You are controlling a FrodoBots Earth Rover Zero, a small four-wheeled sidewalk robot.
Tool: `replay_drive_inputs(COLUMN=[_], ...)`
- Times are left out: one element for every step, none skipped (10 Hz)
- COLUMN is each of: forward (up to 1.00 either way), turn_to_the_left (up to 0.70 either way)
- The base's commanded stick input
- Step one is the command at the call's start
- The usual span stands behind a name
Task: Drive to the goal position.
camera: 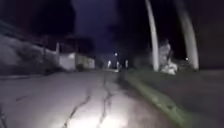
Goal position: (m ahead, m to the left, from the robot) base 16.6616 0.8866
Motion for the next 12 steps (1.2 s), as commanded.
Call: replay_drive_inputs(forward=[0.7, 0.7, 0.7, 0.7, 0.7, 0.7, 0.7, 0.7, 0.7, 0.7, 0.7, 0.7], turn_to_the_left=[0.0, 0.0, 0.0, 0.0, -0.12, -0.34, -0.35, -0.35, -0.35, -0.35, -0.35, -0.24])
